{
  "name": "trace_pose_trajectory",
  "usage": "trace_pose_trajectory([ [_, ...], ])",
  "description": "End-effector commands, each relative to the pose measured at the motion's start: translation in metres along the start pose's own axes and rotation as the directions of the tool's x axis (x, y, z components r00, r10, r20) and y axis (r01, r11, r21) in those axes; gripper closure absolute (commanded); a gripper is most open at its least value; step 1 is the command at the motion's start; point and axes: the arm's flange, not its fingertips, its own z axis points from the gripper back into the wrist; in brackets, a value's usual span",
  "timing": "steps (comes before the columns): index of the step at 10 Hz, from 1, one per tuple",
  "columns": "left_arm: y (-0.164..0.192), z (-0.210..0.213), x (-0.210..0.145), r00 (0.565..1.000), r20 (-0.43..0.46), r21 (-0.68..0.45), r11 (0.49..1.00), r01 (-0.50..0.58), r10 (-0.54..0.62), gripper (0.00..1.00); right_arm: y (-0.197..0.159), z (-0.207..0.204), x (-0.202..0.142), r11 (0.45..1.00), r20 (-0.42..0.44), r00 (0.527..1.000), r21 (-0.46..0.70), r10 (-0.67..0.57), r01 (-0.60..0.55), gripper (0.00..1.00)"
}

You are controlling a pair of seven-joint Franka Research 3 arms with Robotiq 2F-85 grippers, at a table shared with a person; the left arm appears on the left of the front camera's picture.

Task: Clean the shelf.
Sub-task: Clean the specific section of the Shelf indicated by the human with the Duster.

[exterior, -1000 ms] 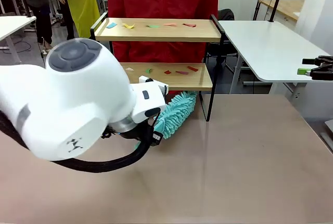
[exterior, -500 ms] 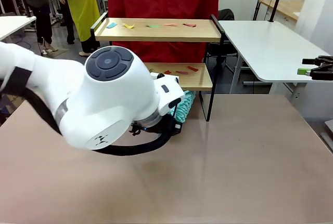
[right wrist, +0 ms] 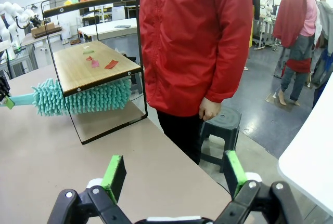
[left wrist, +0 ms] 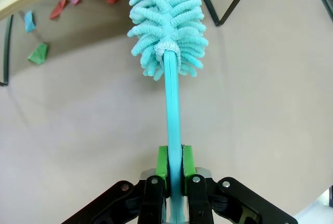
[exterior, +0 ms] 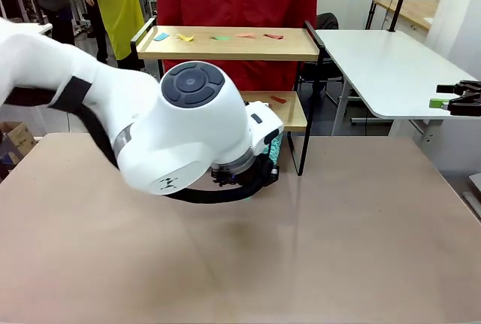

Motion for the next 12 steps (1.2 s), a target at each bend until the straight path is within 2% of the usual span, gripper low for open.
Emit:
trace_pose_trajectory([
  [1, -0.037, -0.046, 0.017, 0.999, 0.004, 0.029, 0.999, -0.034, 0.034, 0.87, 0.003, -0.003, 0.009, 1.000, -0.006, 1.000, -0.013, -0.013, 0.013, 0.00],
  [5, -0.048, -0.075, 0.015, 0.995, -0.025, 0.042, 0.994, -0.099, 0.100, 0.87, 0.003, -0.003, 0.009, 1.000, -0.006, 1.000, -0.013, -0.013, 0.013, 0.00],
  [9, -0.060, -0.097, 0.001, 0.995, -0.066, 0.044, 0.997, -0.070, 0.073, 0.87, 0.003, -0.003, 0.009, 1.000, -0.006, 1.000, -0.013, -0.013, 0.013, 0.00],
  [10, -0.058, -0.089, 0.003, 0.992, -0.115, 0.051, 0.997, -0.050, 0.055, 0.87, 0.003, -0.003, 0.009, 1.000, -0.006, 1.000, -0.013, -0.013, 0.013, 0.00],
  [11, -0.040, -0.062, -0.007, 0.995, -0.070, 0.042, 0.997, -0.064, 0.067, 0.87, 0.003, -0.003, 0.009, 1.000, -0.006, 1.000, -0.013, -0.013, 0.013, 0.00],
  [12, -0.040, -0.062, -0.007, 0.995, -0.070, 0.042, 0.997, -0.064, 0.067, 0.87, 0.003, -0.003, 0.009, 1.000, -0.006, 1.000, -0.013, -0.013, 0.013, 0.00],
])
